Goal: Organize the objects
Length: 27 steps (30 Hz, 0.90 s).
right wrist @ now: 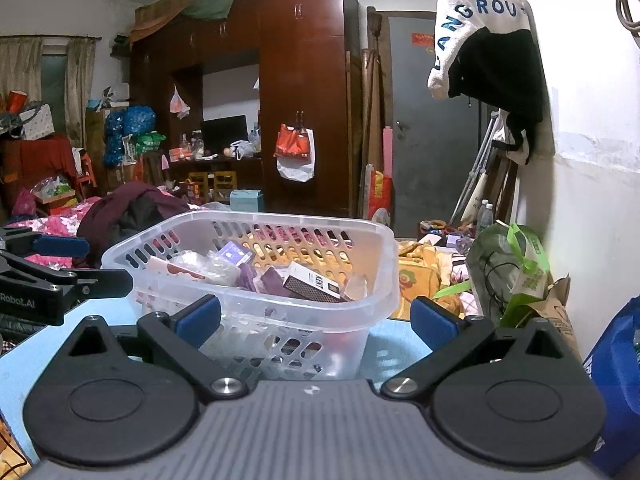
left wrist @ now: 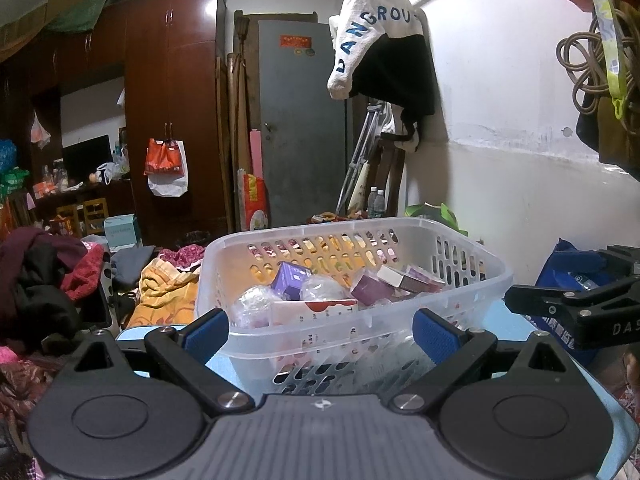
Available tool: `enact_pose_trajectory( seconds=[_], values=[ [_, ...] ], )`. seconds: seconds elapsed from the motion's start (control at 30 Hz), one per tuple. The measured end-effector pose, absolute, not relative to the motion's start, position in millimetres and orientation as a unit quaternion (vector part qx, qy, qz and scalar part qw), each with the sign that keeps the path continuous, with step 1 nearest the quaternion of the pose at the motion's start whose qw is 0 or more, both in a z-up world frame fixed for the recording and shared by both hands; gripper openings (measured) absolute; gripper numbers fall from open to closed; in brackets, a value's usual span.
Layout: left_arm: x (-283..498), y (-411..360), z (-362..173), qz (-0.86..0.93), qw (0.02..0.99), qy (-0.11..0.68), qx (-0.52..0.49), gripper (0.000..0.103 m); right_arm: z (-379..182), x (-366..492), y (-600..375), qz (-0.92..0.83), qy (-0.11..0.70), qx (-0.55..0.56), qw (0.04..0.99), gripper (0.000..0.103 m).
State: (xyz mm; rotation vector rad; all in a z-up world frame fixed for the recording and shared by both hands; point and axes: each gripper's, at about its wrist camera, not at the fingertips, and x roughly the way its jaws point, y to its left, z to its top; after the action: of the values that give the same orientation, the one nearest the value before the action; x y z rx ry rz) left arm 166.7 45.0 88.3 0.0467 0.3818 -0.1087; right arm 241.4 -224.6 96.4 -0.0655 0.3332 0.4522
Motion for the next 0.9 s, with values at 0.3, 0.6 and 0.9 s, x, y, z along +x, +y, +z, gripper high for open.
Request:
enact_pose_trajectory(
  seconds=[0.3, 0.6, 0.9],
  values=[
    [167.9, 44.9, 84.8, -0.054, 0.979, 0.193, 0.021, 0.1, 96.5, 241.3, -226.5, 0.221, 0.164, -0.029, 0.961, 0.103],
    [168.7, 44.1, 82.5, -0.056, 0.979, 0.195, 0.018, 0.1, 97.0, 241.1, -226.3, 0.223, 0.164, -0.029, 0.96, 0.103],
    [168.8, 45.5, 81.7, -0.055, 0.979, 0.194, 0.016, 0.1, 96.8, 240.2, -225.3, 0.223, 0.166, -0.028, 0.96, 0.103]
  ],
)
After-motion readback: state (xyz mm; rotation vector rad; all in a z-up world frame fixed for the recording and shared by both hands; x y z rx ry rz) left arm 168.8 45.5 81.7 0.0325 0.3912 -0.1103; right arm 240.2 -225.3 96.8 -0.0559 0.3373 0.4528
